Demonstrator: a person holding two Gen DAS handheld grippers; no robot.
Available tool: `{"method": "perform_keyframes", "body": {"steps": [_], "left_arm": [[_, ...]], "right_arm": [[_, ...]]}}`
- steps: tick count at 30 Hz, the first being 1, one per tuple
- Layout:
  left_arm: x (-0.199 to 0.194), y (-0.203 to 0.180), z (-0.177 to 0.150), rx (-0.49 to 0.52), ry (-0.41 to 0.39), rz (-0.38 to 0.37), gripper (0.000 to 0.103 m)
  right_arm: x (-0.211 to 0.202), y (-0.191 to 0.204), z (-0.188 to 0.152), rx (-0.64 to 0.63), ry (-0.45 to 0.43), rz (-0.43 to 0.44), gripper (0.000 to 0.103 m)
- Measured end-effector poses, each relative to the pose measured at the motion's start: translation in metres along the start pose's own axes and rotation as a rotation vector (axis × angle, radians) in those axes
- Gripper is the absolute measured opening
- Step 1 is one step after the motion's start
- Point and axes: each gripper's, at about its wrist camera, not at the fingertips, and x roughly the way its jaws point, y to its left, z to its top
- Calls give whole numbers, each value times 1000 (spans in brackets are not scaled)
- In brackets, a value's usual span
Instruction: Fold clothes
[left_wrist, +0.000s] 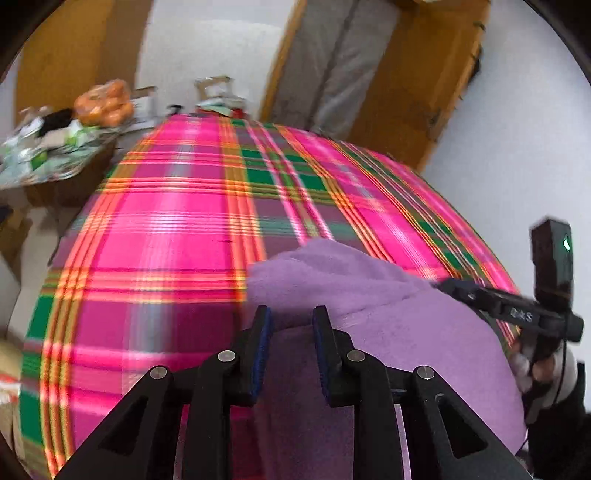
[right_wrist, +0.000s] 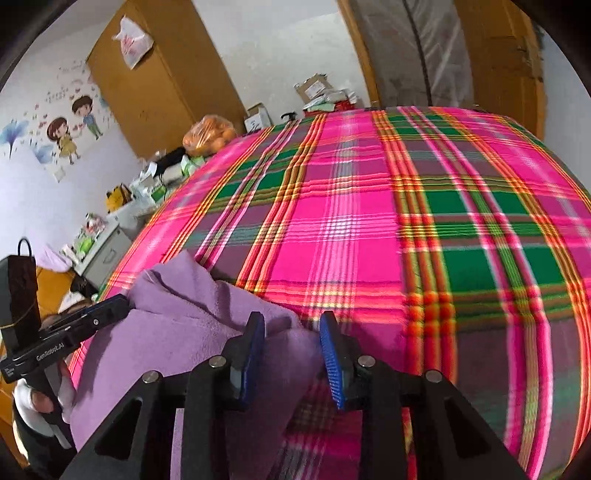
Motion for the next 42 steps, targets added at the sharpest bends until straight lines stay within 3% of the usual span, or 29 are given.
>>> {"method": "perform_keyframes", "body": {"steps": [8, 12, 15, 22, 26, 32, 42], "left_arm": [[-58, -10, -53, 2, -98, -99, 25], [-58, -18, -72, 38, -76, -118, 25], [-55, -21, -75, 56, -80, -102, 25], [-72, -21, -83, 72, -101, -108, 25], [-72, -18, -91, 71, -103, -119, 25], [-69, -20, -94, 54, -116, -115, 25], [-69, -22, -100, 56, -143, -107, 25]], "right_arm": [[-53, 19, -37, -105, -92, 106, 33], [-59, 37, -55, -184, -92, 143, 34], [-56, 45, -63, -235, -88, 106, 35], [-82, 51, -75, -276, -116, 134, 35], [-79, 56, -94, -328, -80, 129, 35], [-72, 47, -89, -261, -55, 134, 47], [-71, 43, -92, -191, -59, 127, 48]]}}
